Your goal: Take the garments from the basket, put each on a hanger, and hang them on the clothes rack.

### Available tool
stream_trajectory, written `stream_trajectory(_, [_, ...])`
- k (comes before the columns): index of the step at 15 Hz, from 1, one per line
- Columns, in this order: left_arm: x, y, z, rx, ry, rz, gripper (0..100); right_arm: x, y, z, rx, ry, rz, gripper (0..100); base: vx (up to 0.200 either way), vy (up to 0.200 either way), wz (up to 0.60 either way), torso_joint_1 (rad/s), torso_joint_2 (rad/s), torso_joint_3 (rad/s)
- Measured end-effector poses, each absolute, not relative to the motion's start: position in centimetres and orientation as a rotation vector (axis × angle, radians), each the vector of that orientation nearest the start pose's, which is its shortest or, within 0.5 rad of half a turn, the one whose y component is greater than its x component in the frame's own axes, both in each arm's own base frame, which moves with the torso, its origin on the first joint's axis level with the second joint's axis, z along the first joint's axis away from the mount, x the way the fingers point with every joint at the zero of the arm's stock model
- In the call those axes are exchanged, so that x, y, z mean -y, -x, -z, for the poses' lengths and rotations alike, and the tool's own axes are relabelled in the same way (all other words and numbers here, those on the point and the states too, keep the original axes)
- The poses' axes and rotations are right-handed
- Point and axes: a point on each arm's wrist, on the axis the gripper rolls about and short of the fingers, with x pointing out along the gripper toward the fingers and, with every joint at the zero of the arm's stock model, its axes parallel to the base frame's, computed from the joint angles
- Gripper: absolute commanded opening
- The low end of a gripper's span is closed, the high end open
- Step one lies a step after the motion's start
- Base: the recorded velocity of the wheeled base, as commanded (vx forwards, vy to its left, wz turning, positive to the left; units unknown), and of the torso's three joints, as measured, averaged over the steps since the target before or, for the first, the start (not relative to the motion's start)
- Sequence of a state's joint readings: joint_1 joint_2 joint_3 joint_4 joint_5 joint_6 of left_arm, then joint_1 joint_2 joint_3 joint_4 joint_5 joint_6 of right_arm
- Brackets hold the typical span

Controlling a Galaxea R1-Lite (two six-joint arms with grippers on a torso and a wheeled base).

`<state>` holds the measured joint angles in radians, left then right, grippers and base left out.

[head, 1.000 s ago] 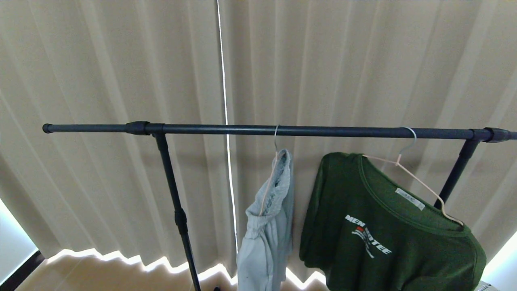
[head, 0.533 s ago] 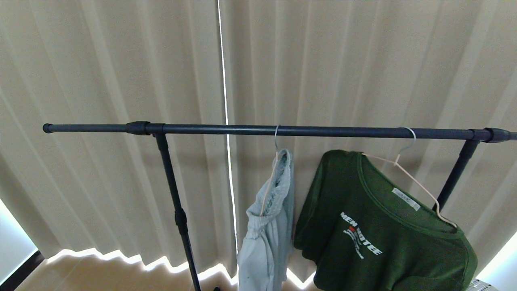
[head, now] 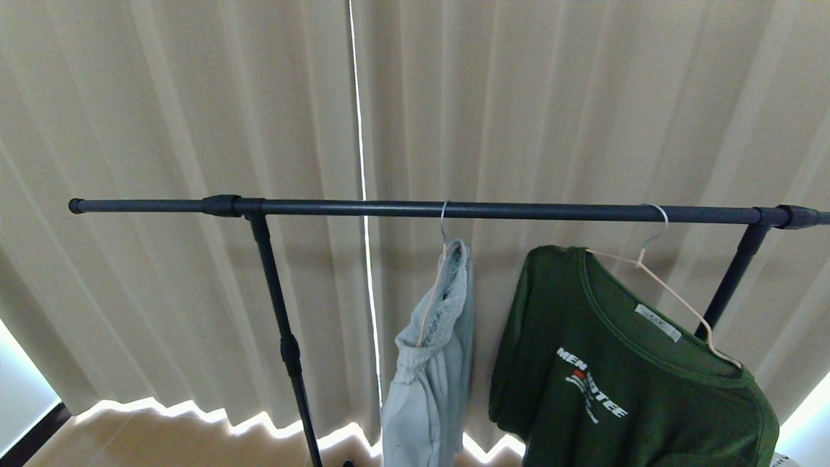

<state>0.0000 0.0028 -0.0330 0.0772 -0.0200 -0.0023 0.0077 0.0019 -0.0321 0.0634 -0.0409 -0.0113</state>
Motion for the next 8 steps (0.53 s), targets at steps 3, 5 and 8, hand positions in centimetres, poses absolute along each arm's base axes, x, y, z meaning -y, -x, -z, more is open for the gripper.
stream_trajectory(3, [0.04, 2.52, -7.65, -0.047, 0.004, 0.019, 100, 0.11, 2.49, -7.7, -0.035, -0.015, 0.035, 100, 0.0, 0.0, 0.0, 0.0, 0.0, 0.0])
stream_trajectory(5, [0.04, 2.52, -7.66, -0.047, 0.004, 0.018, 100, 0.12, 2.49, -7.7, -0.035, -0.015, 0.038, 100, 0.0, 0.0, 0.0, 0.0, 0.0, 0.0])
stream_trajectory(8, [0.04, 2.53, -7.66, -0.046, 0.004, 0.018, 100, 0.12, 2.49, -7.67, -0.036, -0.012, 0.038, 100, 0.0, 0.0, 0.0, 0.0, 0.0, 0.0])
